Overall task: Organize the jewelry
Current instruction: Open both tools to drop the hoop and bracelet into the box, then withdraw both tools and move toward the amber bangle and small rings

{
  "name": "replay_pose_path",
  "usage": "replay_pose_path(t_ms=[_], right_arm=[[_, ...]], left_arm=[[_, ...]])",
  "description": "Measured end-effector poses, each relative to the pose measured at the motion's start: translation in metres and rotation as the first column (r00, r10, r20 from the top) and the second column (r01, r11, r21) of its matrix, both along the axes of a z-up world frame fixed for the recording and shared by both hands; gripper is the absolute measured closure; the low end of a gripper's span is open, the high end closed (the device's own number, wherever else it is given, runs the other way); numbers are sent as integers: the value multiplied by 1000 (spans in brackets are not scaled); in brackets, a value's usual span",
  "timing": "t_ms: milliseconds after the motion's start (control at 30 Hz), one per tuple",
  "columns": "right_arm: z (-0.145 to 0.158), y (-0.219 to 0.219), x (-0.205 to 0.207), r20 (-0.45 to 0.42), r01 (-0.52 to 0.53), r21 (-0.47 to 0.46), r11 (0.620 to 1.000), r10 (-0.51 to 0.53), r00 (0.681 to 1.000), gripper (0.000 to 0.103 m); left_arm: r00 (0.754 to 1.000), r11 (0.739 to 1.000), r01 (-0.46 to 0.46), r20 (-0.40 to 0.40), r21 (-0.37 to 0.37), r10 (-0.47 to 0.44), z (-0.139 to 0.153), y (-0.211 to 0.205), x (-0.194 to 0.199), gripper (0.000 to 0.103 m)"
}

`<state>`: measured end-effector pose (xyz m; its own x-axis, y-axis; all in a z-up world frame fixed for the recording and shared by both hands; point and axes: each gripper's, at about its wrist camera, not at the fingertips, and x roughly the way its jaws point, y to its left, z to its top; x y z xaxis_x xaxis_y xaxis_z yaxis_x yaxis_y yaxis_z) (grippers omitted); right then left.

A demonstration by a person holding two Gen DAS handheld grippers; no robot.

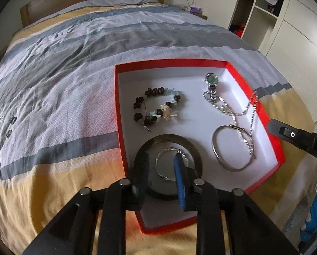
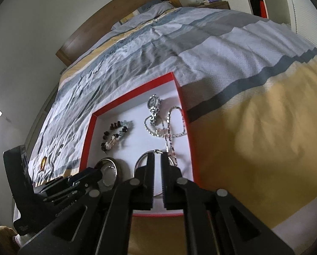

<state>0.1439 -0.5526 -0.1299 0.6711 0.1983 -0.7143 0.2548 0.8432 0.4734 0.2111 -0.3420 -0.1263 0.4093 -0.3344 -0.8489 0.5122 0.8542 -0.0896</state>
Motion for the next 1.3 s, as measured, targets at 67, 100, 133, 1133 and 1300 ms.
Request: replay_pose_path(t_ms=[67,100,133,1133,1300], right_arm=[[5,2,-4,5,5,-4,1000,-5,1000,96],[8,3,-6,8,6,-5,1000,-6,1000,96],[11,5,-8,12,5,-8,1000,-5,1000,96],[78,197,-84,22,-90,-273,958,100,995,53],[90,227,-90,42,-104,-293,950,122,992,52]], left_arm=[[1000,1000,1,7,-9,-1,7,4,-5,72],[1000,1000,-1,9,-14,1,10,6,-7,70],[1000,1000,-5,12,-22,5,14,9,-10,68],[919,940,-338,198,-50,341,91,244,-115,24],[882,909,-414,228,-44,413,99,288,-132,21]])
